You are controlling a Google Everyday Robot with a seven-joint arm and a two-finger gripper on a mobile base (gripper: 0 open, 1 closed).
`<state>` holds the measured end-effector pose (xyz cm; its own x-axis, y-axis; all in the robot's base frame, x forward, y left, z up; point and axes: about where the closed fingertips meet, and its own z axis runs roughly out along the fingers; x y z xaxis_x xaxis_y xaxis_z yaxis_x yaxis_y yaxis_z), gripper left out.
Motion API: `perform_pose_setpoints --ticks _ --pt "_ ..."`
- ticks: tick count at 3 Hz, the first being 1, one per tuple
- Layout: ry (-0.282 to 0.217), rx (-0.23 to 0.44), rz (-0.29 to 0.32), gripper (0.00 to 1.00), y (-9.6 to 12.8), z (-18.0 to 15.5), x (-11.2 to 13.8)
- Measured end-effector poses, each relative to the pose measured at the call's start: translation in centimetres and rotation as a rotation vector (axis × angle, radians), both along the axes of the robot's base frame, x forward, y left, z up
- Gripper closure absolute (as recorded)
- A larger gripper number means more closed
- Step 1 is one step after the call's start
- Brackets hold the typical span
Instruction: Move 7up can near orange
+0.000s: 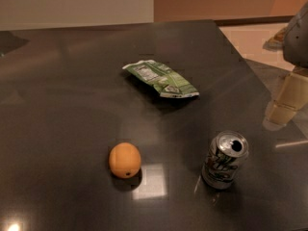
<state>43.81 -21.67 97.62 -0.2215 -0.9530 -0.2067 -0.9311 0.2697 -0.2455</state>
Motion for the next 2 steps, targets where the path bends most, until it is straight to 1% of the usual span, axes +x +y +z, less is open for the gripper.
perform_pose_setpoints --ticks 1,2 --pt "0.000 0.000 0.000 0.00 0.00 0.00 0.00" --pt "0.020 0.027 0.043 0.00 0.62 -0.96 -0.92"
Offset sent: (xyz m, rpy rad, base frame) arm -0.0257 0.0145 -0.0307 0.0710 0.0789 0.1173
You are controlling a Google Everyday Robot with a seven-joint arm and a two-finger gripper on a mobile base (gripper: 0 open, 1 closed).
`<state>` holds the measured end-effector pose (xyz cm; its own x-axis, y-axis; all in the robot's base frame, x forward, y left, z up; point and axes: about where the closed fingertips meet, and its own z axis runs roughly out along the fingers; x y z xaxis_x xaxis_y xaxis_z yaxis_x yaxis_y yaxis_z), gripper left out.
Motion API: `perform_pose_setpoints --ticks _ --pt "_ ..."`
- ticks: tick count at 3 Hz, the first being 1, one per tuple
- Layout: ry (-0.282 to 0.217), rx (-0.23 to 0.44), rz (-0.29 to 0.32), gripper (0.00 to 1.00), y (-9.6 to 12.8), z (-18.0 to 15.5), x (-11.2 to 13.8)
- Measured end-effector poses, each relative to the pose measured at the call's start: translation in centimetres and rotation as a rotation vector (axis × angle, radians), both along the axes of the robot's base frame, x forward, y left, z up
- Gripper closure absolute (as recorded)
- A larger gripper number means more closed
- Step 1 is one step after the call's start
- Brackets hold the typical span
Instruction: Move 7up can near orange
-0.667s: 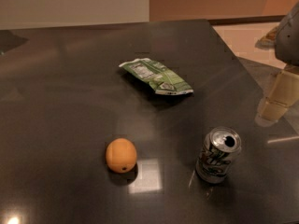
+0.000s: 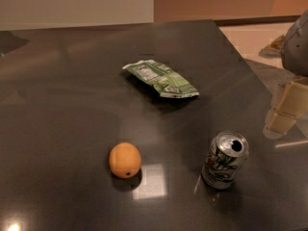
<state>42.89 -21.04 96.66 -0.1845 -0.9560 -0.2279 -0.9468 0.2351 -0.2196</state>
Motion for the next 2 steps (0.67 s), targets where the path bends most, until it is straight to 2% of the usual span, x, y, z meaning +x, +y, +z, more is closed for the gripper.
perform_pose_setpoints --ticks 2 --pt "0.102 0.127 0.141 0.00 1.8 -3.0 -3.6"
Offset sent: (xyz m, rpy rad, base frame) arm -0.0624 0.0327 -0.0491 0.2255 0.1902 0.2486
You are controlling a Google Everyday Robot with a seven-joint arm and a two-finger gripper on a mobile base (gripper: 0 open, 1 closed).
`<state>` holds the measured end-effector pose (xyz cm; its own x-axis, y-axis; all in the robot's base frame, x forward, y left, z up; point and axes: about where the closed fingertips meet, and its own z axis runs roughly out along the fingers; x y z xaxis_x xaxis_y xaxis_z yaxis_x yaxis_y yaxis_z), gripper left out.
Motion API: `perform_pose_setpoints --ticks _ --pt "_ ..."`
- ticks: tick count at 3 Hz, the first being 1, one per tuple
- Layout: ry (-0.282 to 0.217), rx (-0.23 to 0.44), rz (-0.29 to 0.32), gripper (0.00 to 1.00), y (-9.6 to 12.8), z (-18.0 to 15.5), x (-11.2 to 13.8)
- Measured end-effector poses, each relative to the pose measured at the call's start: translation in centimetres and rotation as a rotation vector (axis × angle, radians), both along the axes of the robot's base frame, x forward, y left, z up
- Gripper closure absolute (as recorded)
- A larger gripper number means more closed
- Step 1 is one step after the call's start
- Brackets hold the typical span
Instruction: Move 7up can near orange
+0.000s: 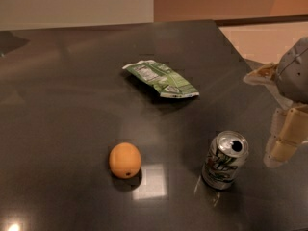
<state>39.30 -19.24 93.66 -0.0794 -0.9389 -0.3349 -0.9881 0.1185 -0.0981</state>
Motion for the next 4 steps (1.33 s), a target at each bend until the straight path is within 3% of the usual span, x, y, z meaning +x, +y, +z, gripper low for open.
perform_pose_setpoints --ticks 2,4 --pt "0.049 0.127 0.124 0.00 3.4 -2.0 -2.7" --pt "0.070 0.171 0.205 0.00 5.5 -3.2 -4.6"
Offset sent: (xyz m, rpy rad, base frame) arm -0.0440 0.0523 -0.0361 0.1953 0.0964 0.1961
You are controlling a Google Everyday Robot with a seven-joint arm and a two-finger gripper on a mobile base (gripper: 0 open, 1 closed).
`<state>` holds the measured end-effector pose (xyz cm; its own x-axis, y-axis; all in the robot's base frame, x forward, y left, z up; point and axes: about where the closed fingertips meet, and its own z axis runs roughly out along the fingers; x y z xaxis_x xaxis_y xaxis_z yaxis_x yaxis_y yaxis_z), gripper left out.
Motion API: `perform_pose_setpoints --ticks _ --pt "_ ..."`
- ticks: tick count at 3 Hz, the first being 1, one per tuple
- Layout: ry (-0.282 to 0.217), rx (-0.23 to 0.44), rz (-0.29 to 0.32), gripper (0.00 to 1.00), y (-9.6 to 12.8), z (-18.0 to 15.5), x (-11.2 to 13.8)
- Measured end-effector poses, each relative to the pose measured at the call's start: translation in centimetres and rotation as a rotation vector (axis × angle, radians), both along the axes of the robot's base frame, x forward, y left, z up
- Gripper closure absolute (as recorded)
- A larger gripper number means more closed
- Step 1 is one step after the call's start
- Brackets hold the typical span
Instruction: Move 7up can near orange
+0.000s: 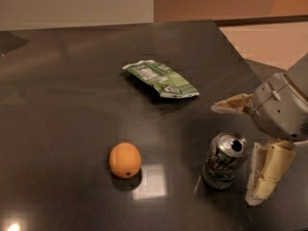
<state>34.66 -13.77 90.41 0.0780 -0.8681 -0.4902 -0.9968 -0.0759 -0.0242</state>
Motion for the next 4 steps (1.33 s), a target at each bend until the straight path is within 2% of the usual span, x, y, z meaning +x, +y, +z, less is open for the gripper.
perform_pose_setpoints --ticks 1,3,4 --pt "-0.005 -0.002 0.022 0.18 0.3 -0.4 -0.5" --pt "-0.007 -0.005 0.039 0.64 0.7 -0.2 -0.6" --pt "-0.016 0.003 0.047 0.88 2.4 1.0 0.5"
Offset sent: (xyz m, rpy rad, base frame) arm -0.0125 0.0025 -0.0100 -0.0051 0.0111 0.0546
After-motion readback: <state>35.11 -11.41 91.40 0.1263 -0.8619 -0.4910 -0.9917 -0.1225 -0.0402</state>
